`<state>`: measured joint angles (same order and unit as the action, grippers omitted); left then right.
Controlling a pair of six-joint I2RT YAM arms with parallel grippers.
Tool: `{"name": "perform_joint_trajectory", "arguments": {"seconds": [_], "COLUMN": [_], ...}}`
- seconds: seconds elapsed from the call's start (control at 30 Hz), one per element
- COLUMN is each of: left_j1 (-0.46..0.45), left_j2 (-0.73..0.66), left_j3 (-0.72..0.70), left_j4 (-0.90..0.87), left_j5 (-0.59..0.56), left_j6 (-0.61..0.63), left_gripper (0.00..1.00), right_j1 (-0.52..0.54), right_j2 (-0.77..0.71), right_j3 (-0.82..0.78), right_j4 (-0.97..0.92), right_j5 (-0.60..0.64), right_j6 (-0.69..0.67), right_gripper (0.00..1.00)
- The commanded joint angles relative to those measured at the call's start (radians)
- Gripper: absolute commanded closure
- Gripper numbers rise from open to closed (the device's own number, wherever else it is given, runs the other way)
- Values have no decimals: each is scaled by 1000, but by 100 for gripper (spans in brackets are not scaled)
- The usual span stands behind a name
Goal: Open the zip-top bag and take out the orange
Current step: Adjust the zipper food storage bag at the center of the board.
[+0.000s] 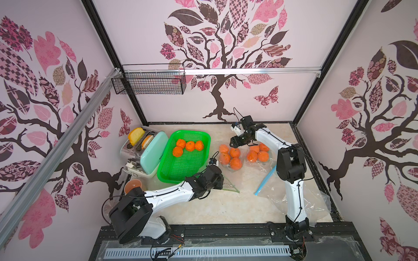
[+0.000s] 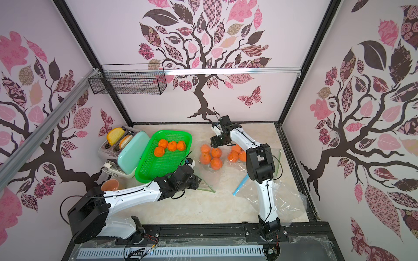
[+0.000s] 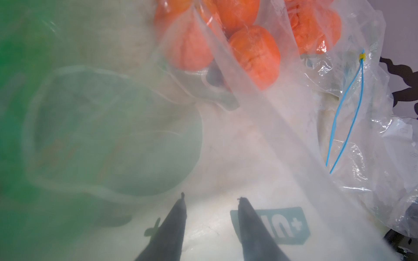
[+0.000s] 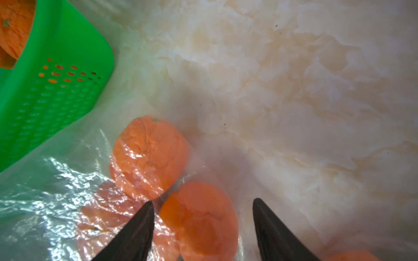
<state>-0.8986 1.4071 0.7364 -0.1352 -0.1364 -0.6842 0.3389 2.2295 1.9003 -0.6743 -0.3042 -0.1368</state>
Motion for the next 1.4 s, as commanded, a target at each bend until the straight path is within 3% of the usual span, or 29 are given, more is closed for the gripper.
{"name": "perform_joint_trajectory", "arguments": {"seconds": [0.0,0.4,0.7,0.83,1.17,1.37], "left_j1": [-5,-5,-6,-15,-91,-97], "left_j2": [11,24,32,29,4,-22], "left_j3": [5,12,2,-12,-48,-109], "left_j4": [14,21,54,77,75,107], "left_j5": [3,9,32,66,78,78], "left_j6": [12,18,26,43,63,46], "left_gripper": [58,58,57,54,50,48], "right_j1": [-5,-4,-4,-4,2,28], "right_j2": [31,107,-43,-191,-558,-733], "right_j3": [54,62,-106,-276,-694,-840], "right_j4": [-55,-60,28,141,365,408], "right_j5": [-67,-98,-117,-56,-37,76], "right_j6": [-43,-62,-20,51,259,419], "right_gripper": [29,51,91,100,100,100]}}
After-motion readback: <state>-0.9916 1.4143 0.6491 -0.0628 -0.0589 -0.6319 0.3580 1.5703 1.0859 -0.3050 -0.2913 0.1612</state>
